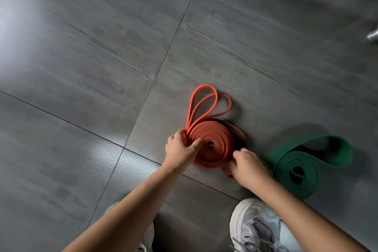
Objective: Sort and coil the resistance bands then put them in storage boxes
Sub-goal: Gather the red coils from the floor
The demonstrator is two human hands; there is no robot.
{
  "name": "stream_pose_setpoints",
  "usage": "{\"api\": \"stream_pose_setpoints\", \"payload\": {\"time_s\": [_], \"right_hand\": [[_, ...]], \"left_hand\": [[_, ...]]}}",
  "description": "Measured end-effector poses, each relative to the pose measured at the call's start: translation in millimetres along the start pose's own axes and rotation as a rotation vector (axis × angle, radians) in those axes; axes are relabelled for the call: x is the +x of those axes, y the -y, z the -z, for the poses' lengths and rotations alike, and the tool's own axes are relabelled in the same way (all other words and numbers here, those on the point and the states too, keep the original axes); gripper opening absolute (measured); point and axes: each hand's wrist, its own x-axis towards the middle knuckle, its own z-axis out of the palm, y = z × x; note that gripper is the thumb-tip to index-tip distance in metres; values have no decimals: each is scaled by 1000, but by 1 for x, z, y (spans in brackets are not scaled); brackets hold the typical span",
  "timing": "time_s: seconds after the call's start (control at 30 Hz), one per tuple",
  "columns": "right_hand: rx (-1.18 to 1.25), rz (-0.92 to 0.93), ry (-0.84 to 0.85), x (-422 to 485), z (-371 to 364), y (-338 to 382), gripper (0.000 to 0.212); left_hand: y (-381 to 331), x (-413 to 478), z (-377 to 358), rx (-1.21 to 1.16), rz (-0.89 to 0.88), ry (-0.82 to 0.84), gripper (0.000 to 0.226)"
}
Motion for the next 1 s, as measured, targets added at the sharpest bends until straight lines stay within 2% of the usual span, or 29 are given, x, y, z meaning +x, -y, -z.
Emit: {"api": "stream_pose_setpoints", "payload": {"time_s": [0.03, 0.1, 0.17, 0.23, 0.33, 0.4, 0.47, 0.5, 0.53, 0.6, 0.67, 0.7, 0.77, 0.83, 1.0], "right_hand": [[-54, 2, 38, 2, 1, 4, 16], [-158, 5, 82, 6, 4, 9, 26], [-212, 20, 94, 9, 10, 9, 30], [-216, 39, 130, 10, 15, 9, 32], [-274, 59, 193, 11, 26, 9, 38], [-387, 2, 225, 12, 46, 8, 47], [-485, -61, 176, 16, 73, 10, 59], [-493, -56, 98, 18, 88, 14, 62], [-477, -3, -13, 21, 99, 19, 64], [-437, 296, -211, 31, 108, 37, 75], [-520, 610, -181, 42, 108, 62, 101], [-625, 685, -118, 49, 106, 75, 113], [-848, 746, -25, 65, 101, 91, 124], [-984, 776, 41, 79, 104, 97, 123], [-960, 708, 35, 89, 116, 83, 108]], "left_hand": [[-2, 1, -2, 94, -11, -31, 75], [-5, 4, -3, 185, -40, -79, 65], [-6, 10, -3, 84, -32, -35, 61], [-10, 11, -1, -5, -24, 4, 64], [-15, 13, -2, 120, -30, 16, 79], [-18, 15, -2, 183, -33, 40, 80], [-20, 16, -1, 218, -50, 75, 76], [-21, 16, -1, 241, -61, 83, 75], [-21, 16, -1, 268, -72, 86, 74], [-23, 16, -2, 316, -90, 77, 74], [-23, 15, -4, 325, -93, 65, 74], [-22, 15, -4, 316, -93, 58, 74], [-20, 15, -5, 295, -100, 49, 74], [-19, 16, -4, 286, -108, 55, 77], [-14, 17, 1, 181, -66, 93, 80]]}}
